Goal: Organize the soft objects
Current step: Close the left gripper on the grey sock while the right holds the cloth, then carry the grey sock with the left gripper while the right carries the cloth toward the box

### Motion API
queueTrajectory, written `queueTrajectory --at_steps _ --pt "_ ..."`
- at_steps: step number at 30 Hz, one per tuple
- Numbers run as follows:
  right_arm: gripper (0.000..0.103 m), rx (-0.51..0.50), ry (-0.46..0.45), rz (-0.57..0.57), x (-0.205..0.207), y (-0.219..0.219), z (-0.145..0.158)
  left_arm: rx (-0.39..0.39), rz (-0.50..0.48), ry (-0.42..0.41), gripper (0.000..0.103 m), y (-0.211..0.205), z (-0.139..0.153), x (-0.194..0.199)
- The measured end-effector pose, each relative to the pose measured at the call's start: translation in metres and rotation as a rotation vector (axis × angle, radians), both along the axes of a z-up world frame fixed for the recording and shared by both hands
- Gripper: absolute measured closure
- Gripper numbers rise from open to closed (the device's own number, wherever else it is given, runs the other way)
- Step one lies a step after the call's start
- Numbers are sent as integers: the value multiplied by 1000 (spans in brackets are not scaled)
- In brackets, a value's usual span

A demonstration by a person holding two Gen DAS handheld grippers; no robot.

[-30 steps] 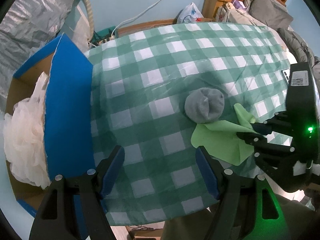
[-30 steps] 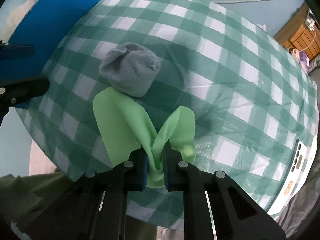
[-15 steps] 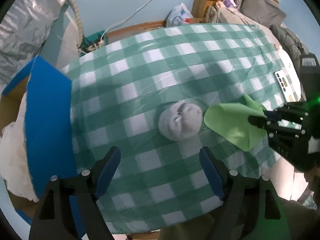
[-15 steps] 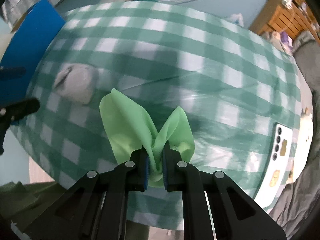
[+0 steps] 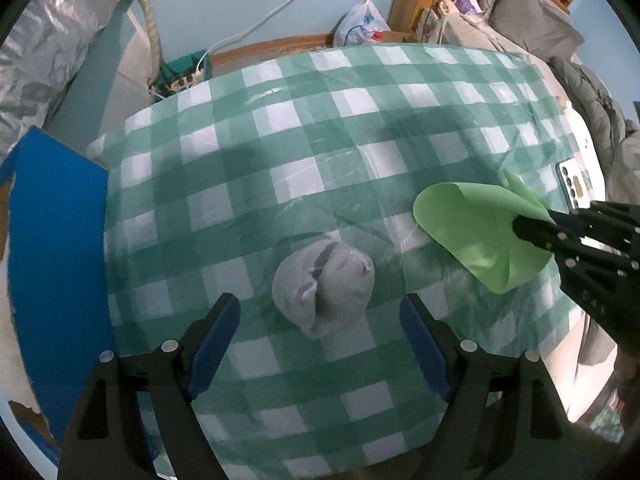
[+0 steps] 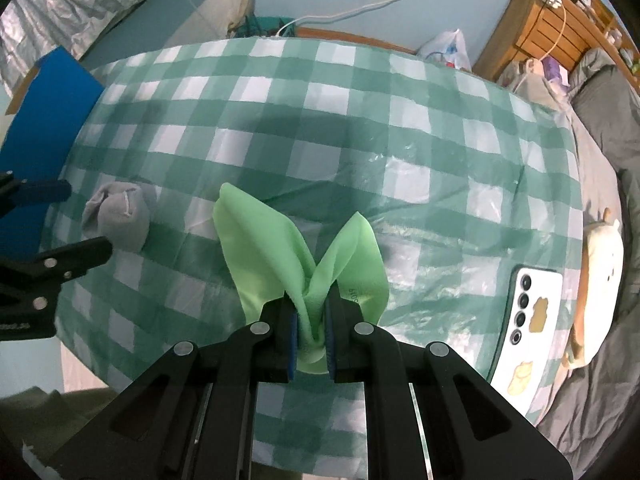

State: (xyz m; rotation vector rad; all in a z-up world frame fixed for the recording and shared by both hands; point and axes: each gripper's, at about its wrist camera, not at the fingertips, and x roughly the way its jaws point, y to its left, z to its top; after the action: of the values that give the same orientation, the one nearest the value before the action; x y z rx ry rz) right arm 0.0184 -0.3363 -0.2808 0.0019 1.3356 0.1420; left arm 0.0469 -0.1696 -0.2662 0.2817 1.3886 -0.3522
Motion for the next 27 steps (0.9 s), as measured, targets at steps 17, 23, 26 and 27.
queueTrajectory --at_steps 17,23,26,27 --pt "93 5 -14 25 11 -3 6 49 11 37 60 -4 -28 9" --pt "93 12 -33 21 10 -2 16 74 20 19 68 7 -21 7" --pt "93 12 -49 21 10 -1 24 58 32 -5 69 15 -9 3" --pt "93 13 -54 22 10 0 26 58 35 -13 69 17 -5 2"
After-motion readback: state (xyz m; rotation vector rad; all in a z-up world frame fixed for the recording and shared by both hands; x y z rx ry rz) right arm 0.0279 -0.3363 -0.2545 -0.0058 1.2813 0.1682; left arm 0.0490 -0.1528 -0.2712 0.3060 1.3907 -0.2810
